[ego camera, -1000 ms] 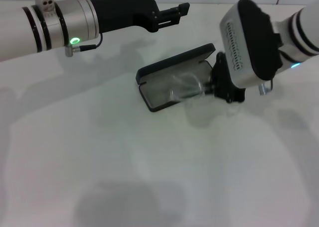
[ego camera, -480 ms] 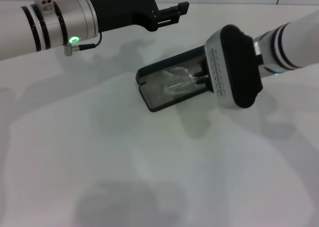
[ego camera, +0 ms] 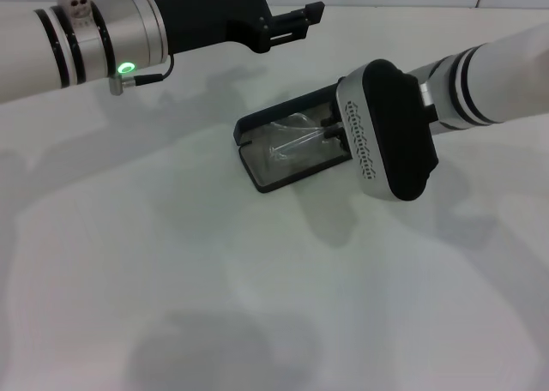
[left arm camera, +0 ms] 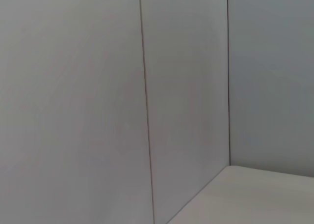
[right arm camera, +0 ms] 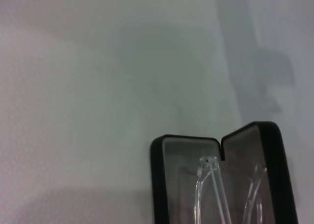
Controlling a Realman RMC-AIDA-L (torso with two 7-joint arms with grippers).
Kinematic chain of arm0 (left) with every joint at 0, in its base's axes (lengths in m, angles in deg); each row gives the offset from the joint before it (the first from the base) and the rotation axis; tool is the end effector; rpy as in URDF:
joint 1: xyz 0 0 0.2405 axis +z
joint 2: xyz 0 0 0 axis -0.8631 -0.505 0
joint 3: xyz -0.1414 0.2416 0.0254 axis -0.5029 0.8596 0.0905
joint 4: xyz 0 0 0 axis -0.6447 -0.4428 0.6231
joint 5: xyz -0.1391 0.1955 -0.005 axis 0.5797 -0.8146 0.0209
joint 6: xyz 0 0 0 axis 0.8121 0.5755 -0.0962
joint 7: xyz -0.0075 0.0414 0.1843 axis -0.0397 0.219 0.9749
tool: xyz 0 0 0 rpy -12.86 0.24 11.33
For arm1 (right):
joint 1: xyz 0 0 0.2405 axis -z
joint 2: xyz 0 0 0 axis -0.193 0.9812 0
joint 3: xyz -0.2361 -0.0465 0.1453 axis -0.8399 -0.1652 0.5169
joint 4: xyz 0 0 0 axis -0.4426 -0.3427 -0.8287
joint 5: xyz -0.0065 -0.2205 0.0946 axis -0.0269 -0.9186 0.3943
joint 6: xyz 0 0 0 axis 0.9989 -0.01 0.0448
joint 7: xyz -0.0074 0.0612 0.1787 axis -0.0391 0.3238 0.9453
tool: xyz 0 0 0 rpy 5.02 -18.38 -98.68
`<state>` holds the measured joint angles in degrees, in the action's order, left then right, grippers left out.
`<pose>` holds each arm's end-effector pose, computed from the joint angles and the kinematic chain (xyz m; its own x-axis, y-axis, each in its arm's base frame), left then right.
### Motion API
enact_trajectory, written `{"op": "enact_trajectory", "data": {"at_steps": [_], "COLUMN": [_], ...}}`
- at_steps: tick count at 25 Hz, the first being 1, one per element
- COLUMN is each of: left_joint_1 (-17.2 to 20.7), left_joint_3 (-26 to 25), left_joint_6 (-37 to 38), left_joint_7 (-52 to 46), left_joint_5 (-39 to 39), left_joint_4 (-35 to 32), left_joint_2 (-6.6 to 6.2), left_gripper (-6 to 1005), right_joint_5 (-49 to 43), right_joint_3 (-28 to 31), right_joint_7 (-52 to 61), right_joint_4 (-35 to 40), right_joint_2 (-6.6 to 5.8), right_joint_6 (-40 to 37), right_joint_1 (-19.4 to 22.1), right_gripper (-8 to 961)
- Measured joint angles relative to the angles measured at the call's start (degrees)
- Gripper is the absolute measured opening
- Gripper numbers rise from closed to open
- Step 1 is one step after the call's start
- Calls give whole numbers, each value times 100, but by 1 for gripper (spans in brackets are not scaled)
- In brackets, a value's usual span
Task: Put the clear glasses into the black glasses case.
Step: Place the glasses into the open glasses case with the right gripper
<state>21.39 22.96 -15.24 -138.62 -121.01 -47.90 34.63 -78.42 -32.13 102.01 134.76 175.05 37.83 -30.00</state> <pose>-0.1747 0.4766 -0.0611 0.8227 0.0478 0.5665 0.3258 -0.8562 -0.4009 0.1280 0.4500 -0.1476 0.7344 0.5151 0.4420 0.6527 -0.7147 -0.2515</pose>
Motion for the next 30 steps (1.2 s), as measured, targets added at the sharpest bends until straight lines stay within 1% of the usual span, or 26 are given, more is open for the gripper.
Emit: {"op": "enact_trajectory", "data": {"at_steps": [13,22,24,26,28,30], "left_joint_1": [0,11,14,28,49,145], "left_joint_3": [4,12,7,7,4,0], "left_joint_6": [0,1,1,1,2,14], "left_joint_7": [3,3,3,3,3,3], "left_joint_5": [-1,-17,-18,-18,-18,-18], "left_joint_4": [-1,0,-1,-1,-11,-77], "left_joint_2": [0,-15,-16,-19,-22,-27], "left_gripper": [639,639,639,639,639,639], "right_joint_5": [10,-8,-9,-10,20,166], "right_joint_3": [-202,-298,-296,-297,-248,-52], "right_joint_7": [-132,-134,-136,-137,-137,-156], "right_joint_4": [-202,25,35,86,274,627], "right_joint_2": [1,1,1,0,-10,-25], "right_joint_6": [212,413,416,384,181,-245], "right_joint_1": [-23,190,235,289,417,619], "right_gripper": [137,167,359,364,369,374]}}
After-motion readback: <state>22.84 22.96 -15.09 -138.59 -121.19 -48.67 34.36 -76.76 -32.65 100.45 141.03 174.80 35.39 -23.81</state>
